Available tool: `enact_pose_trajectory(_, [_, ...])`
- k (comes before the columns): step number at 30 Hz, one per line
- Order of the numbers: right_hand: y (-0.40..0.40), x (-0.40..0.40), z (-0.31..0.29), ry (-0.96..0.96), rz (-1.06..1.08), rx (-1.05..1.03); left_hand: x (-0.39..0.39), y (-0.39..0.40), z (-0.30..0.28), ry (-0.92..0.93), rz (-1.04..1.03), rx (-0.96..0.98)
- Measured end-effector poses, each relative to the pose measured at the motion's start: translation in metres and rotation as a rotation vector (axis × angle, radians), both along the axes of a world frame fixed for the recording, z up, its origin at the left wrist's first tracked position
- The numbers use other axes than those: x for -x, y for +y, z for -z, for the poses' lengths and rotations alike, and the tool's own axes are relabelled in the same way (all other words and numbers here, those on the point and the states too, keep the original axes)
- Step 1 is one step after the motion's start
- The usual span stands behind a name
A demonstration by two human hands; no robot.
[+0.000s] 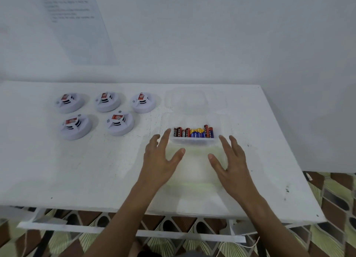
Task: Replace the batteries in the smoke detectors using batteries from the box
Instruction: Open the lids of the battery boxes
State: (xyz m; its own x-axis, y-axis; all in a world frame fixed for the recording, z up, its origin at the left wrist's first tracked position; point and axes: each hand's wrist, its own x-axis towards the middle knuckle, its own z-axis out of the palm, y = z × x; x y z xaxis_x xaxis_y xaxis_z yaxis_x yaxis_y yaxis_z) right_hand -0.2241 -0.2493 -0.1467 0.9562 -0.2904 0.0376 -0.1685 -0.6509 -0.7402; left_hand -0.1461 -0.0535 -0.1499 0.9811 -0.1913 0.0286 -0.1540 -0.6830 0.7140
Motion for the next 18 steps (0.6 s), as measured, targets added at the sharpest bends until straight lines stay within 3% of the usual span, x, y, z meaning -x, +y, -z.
enact_pose_trajectory(9, [-0.005, -0.046, -0.01, -0.025, 0.055, -0.202, -0.032, -0.021, -0.009, 0.085, -0.03, 0.239])
enact_pose_trajectory(18, [-0.008, -0.065, -0.007, -0.033, 0.093, -0.234, -0.047, -0.024, -0.009, 0.109, -0.056, 0.238])
